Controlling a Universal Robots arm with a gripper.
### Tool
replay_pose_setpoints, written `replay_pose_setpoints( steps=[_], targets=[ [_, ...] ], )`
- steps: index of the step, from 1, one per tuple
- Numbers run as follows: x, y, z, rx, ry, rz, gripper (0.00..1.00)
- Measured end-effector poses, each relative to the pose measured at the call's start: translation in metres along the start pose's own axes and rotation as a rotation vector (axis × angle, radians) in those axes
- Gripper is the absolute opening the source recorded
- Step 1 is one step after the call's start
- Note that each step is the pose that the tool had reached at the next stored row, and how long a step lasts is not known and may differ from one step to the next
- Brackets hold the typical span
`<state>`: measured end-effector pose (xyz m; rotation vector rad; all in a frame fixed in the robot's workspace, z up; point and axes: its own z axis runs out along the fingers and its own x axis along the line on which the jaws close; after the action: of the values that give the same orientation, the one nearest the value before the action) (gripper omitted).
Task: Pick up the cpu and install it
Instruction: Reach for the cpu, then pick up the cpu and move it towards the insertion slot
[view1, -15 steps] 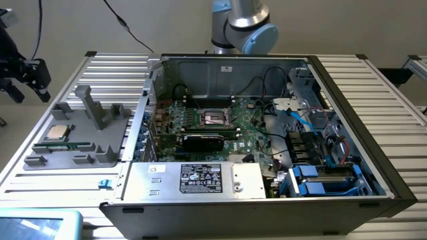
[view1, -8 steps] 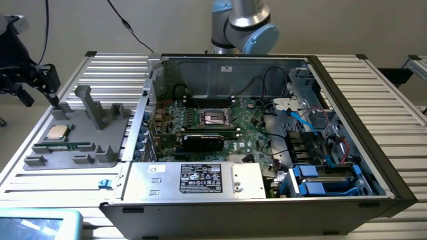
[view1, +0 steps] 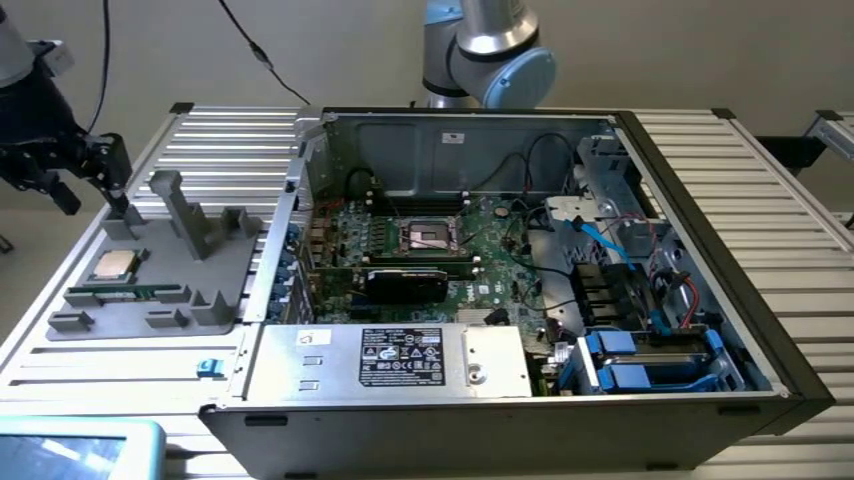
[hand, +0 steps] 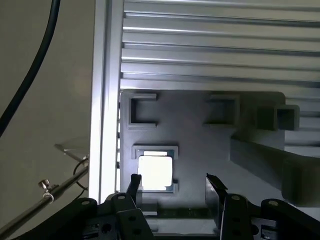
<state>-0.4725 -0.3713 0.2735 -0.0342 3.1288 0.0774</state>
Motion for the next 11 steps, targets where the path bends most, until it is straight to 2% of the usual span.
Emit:
replay_pose_setpoints(
  steps=[4,11],
  targets=[
    [0.001,0.0037,0.0075,0.0001,0.0002,0.000,0.62],
    [0.008,0.0040,0.0202,0.0000,0.0002,-0.003,0.62]
  ],
)
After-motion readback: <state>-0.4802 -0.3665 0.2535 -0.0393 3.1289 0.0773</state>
